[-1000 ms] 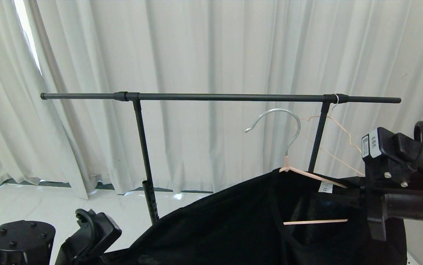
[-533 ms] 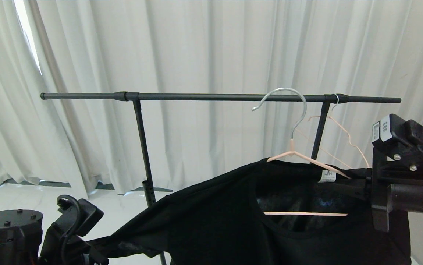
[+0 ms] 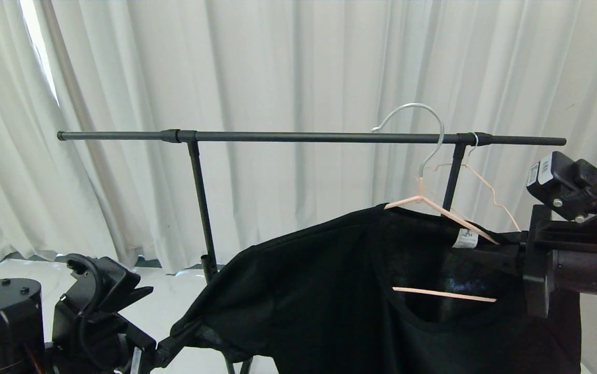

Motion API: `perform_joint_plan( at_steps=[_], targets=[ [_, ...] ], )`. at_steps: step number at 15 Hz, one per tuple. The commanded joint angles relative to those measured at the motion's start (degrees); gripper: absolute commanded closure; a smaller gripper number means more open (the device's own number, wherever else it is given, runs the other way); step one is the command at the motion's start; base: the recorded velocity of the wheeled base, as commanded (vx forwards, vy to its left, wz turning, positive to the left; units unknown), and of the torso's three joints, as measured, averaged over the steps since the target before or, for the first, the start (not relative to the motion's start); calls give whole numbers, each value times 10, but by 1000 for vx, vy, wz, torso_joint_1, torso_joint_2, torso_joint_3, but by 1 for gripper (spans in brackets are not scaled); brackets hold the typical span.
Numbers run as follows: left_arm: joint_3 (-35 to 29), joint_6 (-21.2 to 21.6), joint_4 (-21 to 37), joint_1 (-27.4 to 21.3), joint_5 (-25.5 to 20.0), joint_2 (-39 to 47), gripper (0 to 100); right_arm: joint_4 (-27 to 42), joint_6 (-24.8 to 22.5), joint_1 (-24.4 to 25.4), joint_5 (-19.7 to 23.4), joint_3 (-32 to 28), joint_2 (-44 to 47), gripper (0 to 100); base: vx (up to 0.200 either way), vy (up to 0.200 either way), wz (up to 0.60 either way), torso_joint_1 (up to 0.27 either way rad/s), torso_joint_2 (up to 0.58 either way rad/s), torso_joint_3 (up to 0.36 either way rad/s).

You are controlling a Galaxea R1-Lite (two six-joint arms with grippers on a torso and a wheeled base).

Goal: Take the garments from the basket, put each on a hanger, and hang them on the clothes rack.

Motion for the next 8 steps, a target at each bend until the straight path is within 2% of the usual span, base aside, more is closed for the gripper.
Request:
perform_joint_plan(
  at_steps=[1,4,6,8],
  targets=[
    [-12,-1,-8,-29,1,-32,0,1,38,-30,-30,-5,2,100,0,0,0,0,0,0],
    [-24,-8,-8,-20,18,-37,0,3,51,-81,-53,-2,7,100,0,0,0,0,0,0],
    [-38,-37,-8,-13,30,-37,0,5,52,-117,-69,-2,19,100,0,0,0,0,0,0],
    [-38,-38,-8,-15,31,-37,0,5,52,-124,-109,-5,46,100,0,0,0,0,0,0]
  ],
)
